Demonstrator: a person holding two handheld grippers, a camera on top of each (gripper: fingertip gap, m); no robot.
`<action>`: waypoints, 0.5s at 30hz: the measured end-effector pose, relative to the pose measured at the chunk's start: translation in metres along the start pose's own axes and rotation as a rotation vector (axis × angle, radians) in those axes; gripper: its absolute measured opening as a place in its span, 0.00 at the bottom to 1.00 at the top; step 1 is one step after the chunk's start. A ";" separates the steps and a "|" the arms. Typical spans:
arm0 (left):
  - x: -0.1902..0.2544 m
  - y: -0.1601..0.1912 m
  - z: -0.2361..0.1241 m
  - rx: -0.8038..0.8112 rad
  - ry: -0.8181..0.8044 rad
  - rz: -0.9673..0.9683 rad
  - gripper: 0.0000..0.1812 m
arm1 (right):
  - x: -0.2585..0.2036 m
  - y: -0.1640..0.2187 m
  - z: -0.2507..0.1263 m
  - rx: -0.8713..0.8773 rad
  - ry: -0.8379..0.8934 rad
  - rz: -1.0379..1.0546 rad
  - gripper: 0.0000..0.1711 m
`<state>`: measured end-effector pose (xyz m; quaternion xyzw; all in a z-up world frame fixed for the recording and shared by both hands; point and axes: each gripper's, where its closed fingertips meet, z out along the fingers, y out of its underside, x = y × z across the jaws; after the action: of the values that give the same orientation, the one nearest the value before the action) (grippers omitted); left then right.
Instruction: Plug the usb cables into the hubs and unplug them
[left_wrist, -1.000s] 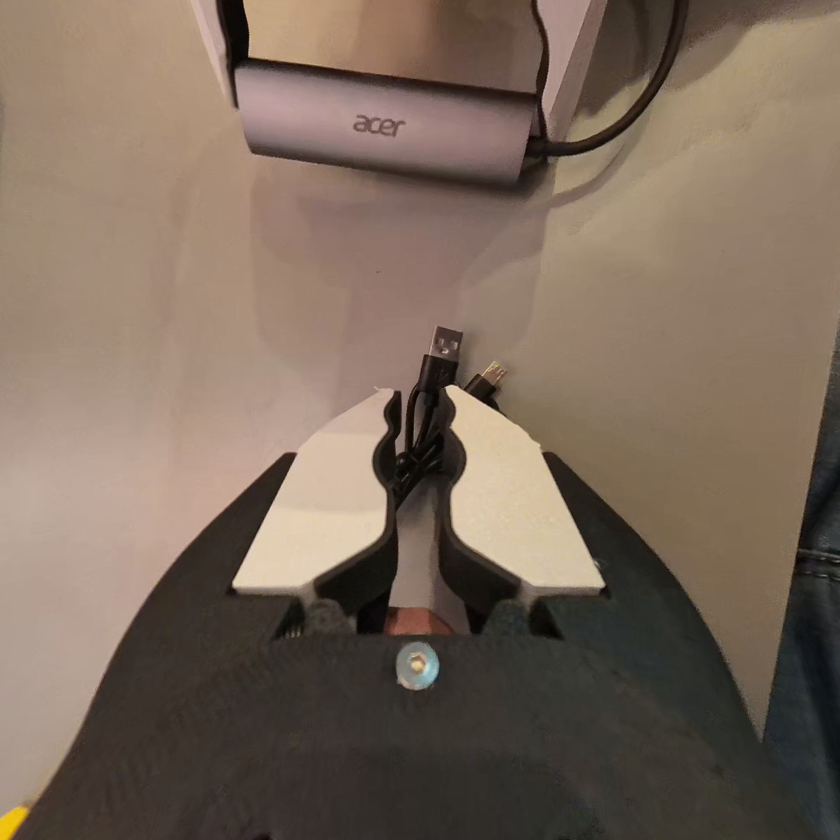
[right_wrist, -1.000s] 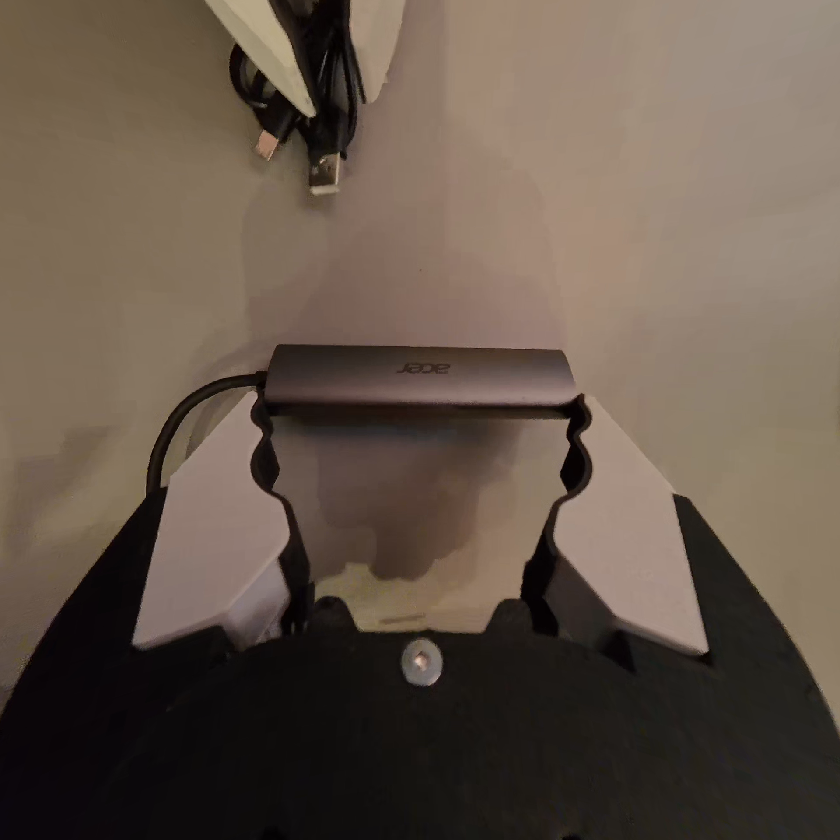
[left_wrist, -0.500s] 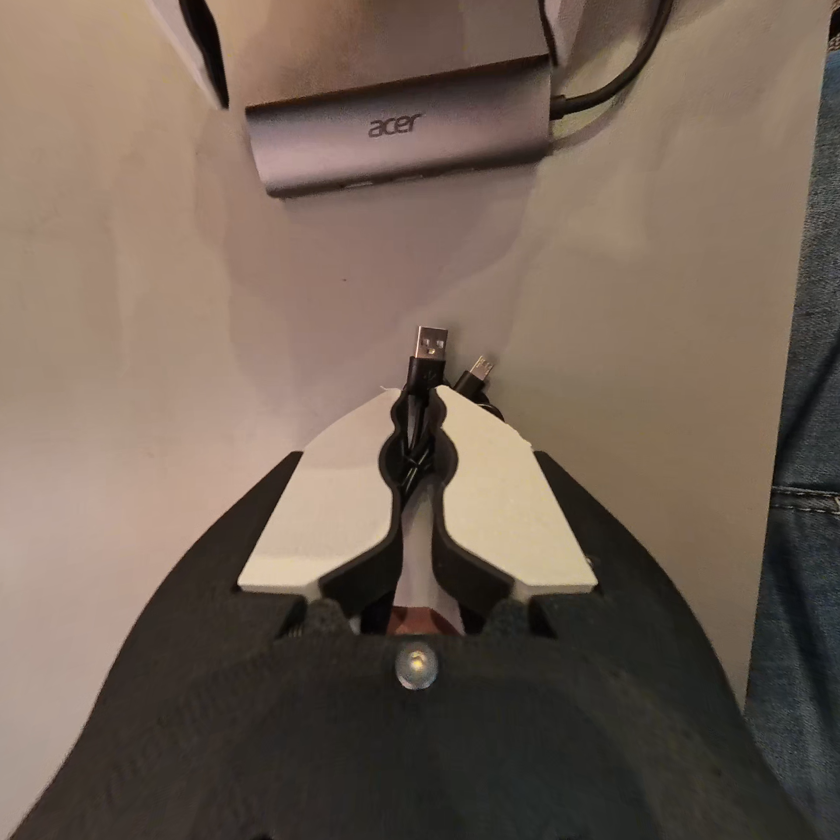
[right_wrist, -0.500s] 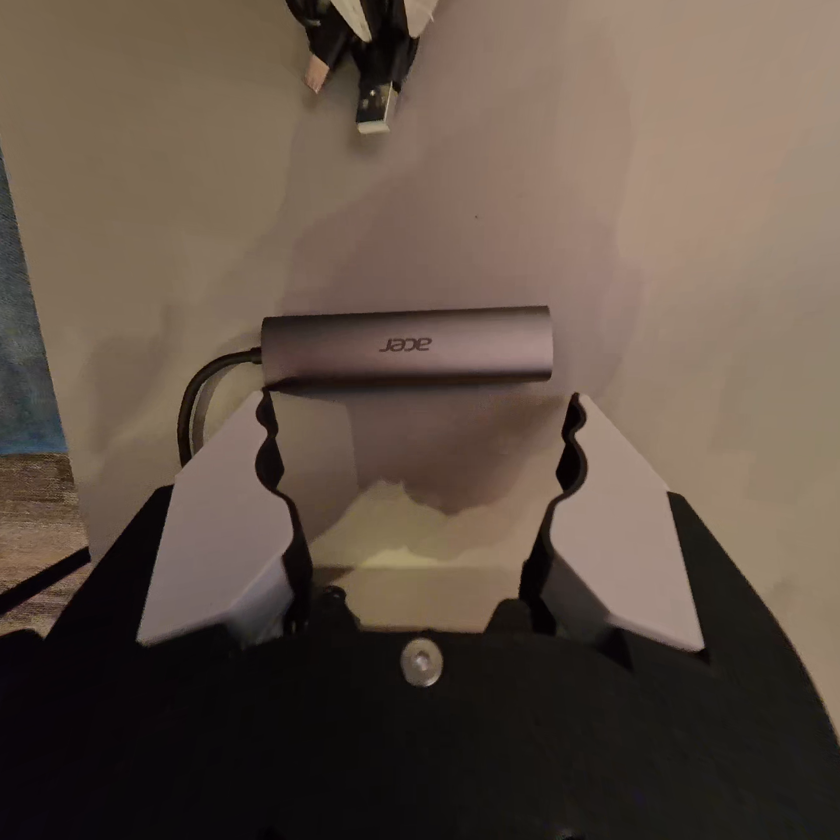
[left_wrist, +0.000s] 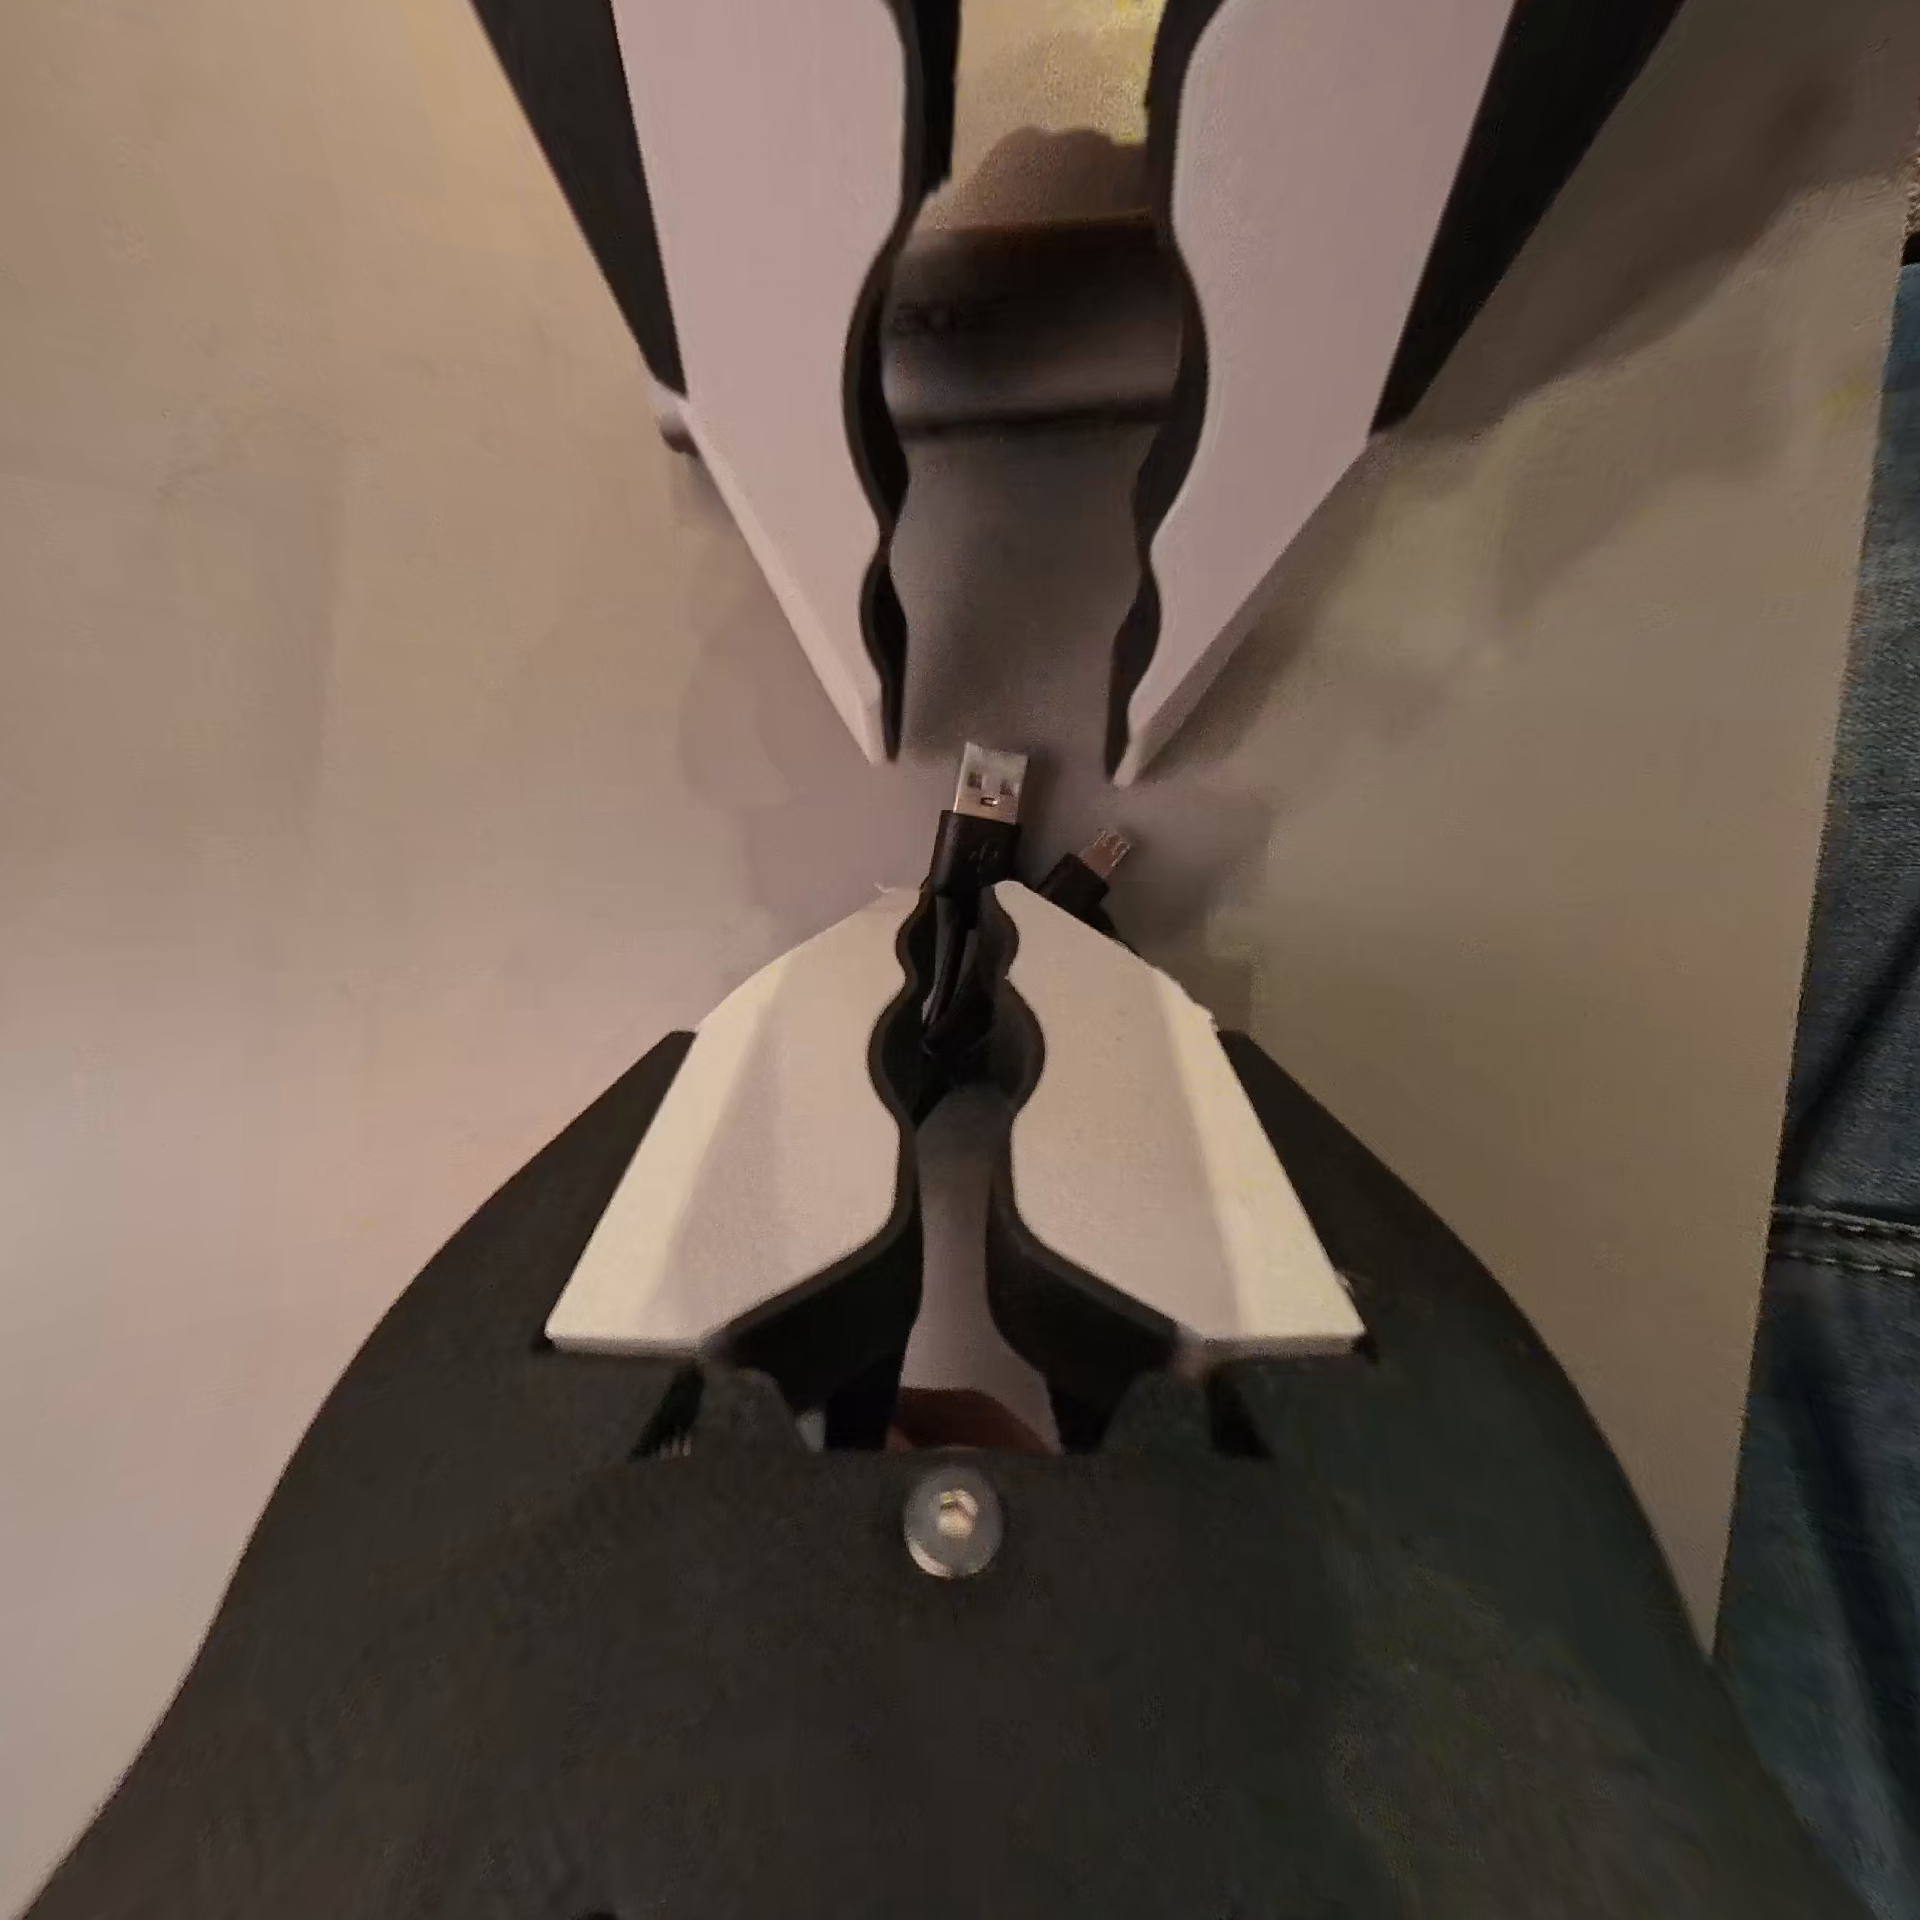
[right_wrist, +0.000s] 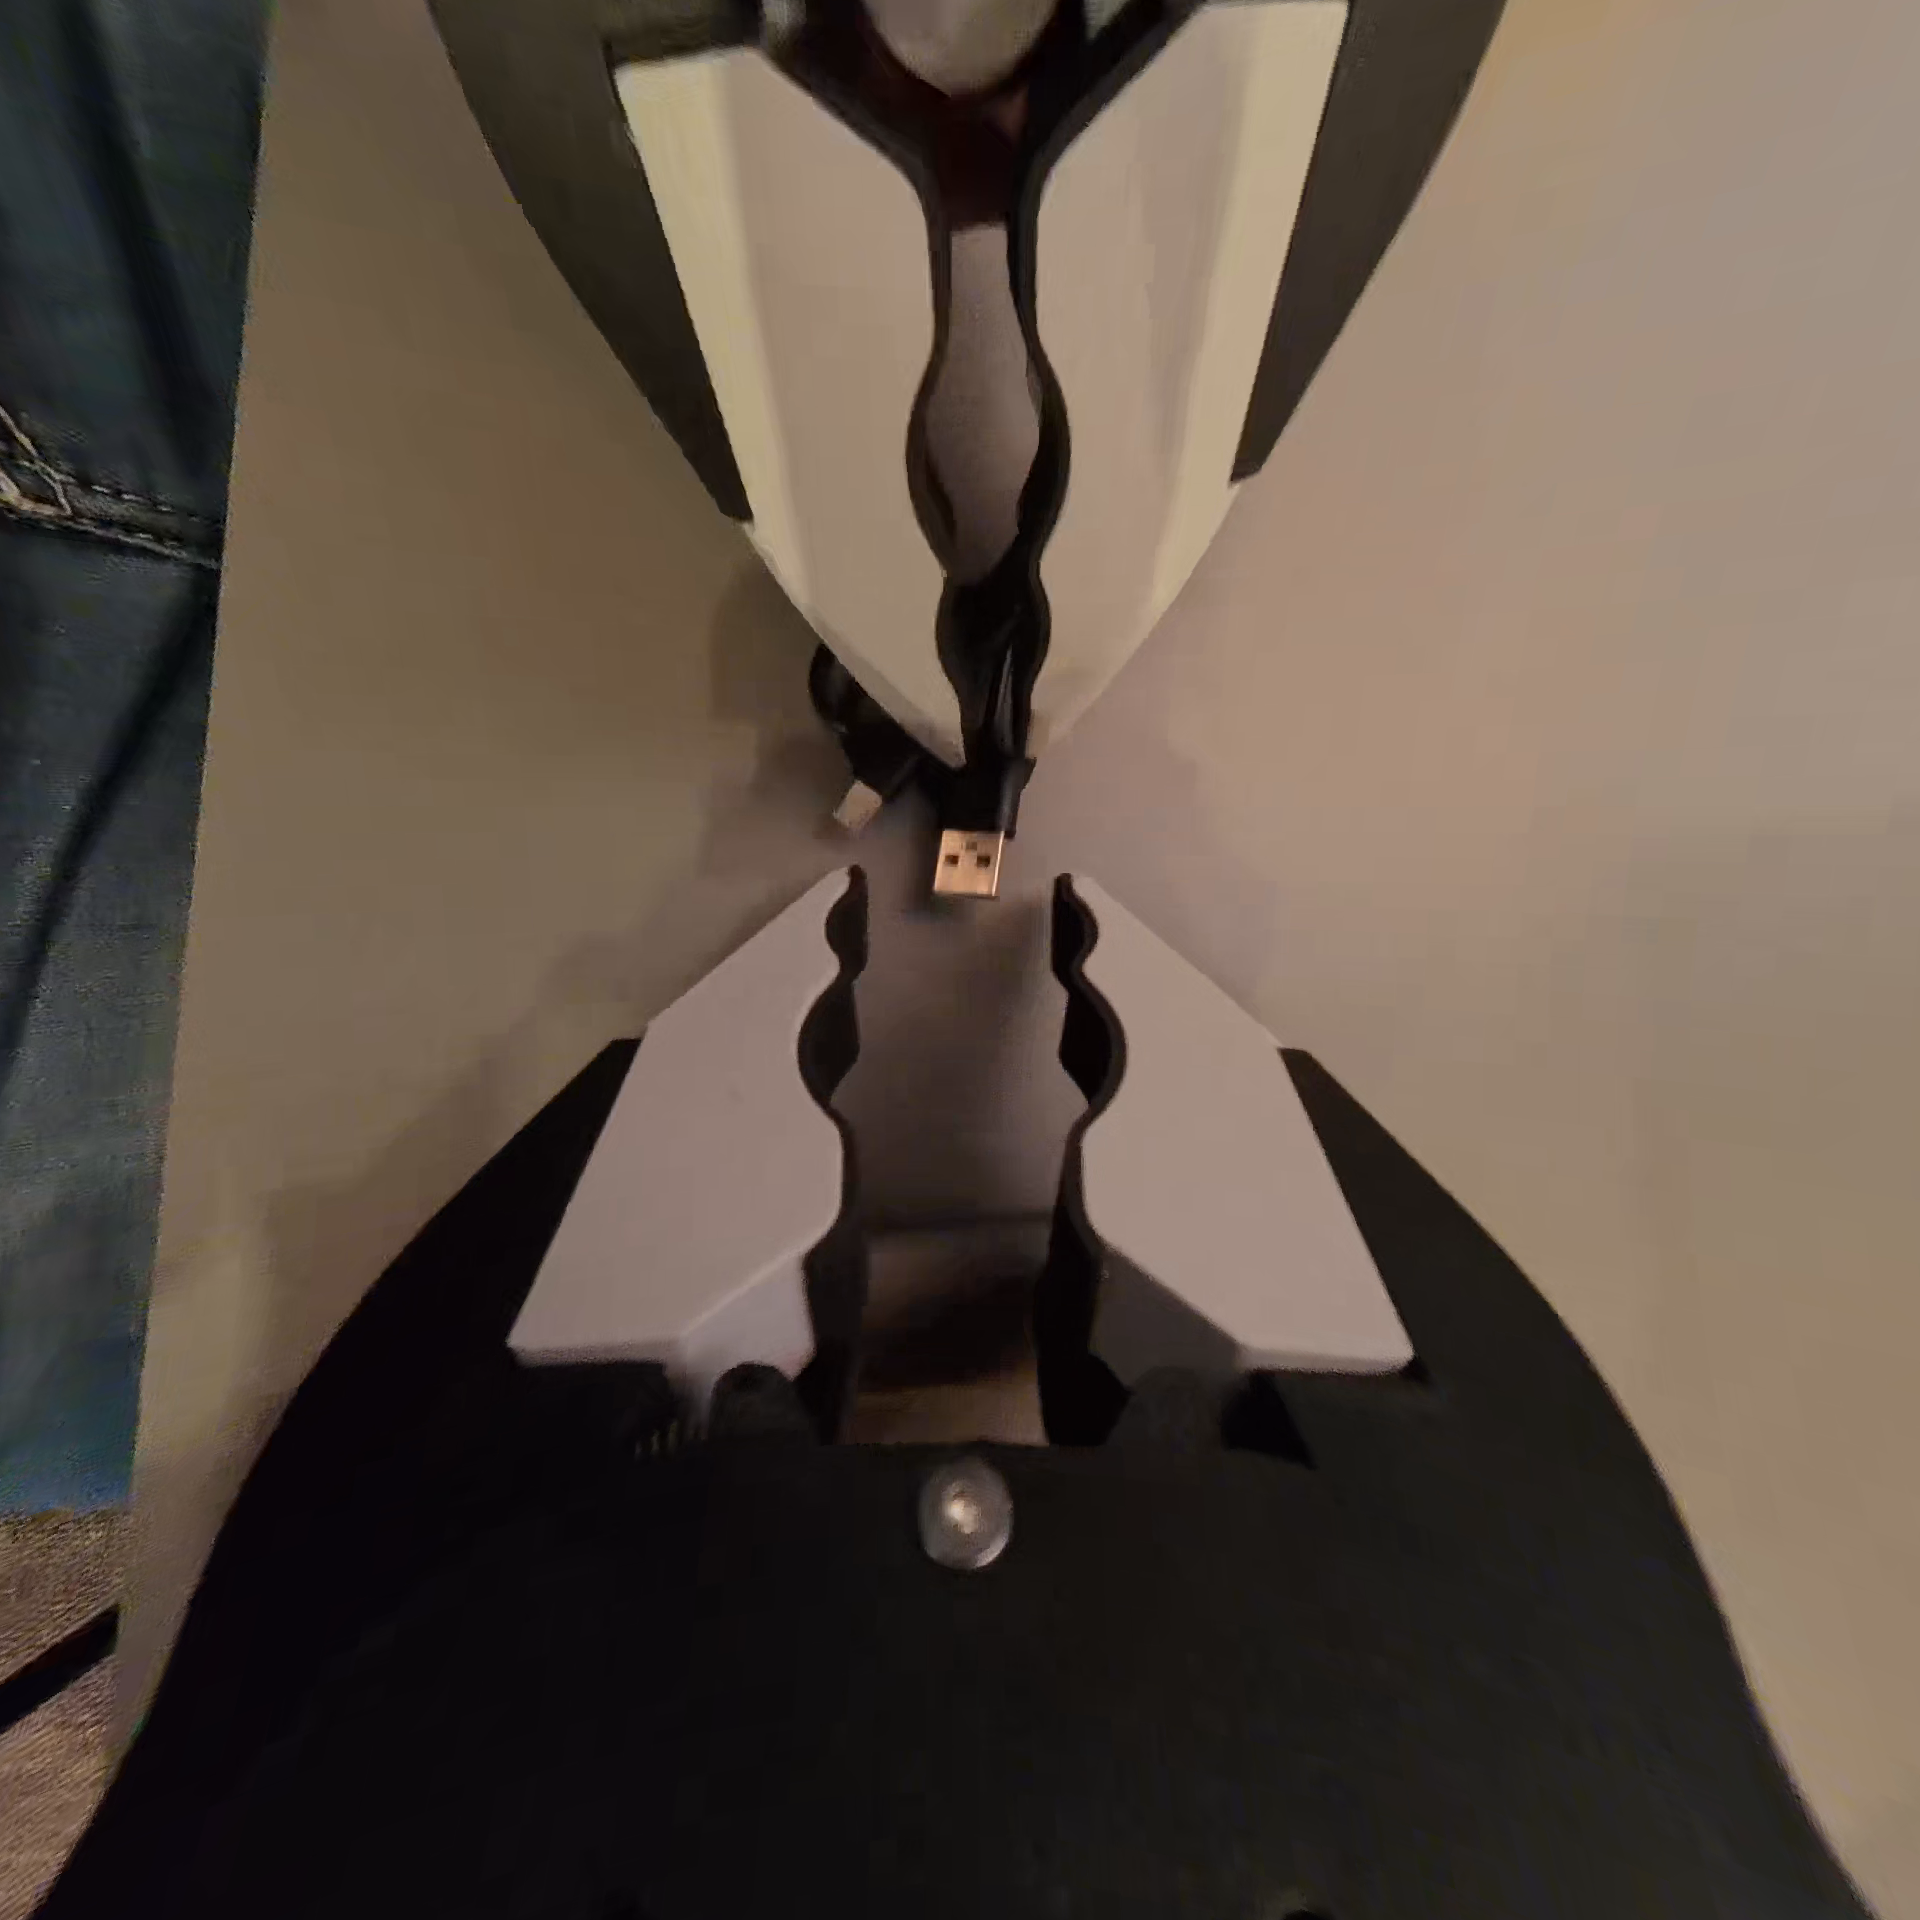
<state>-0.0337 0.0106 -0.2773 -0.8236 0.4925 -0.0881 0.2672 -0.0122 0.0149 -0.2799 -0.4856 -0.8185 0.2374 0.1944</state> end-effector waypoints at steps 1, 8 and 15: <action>0.000 0.000 0.000 0.008 -0.005 -0.002 0.04 | 0.001 -0.002 0.002 0.015 0.011 -0.011 0.15; -0.007 0.001 -0.004 0.040 -0.058 -0.027 0.11 | 0.007 -0.008 0.004 0.101 0.012 0.008 0.06; -0.024 0.011 -0.038 0.073 -0.191 -0.135 0.22 | 0.019 -0.015 -0.019 0.237 0.074 0.083 0.06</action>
<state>-0.0702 0.0137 -0.2481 -0.8493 0.4046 -0.0449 0.3361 -0.0212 0.0289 -0.2543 -0.5011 -0.7564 0.3222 0.2702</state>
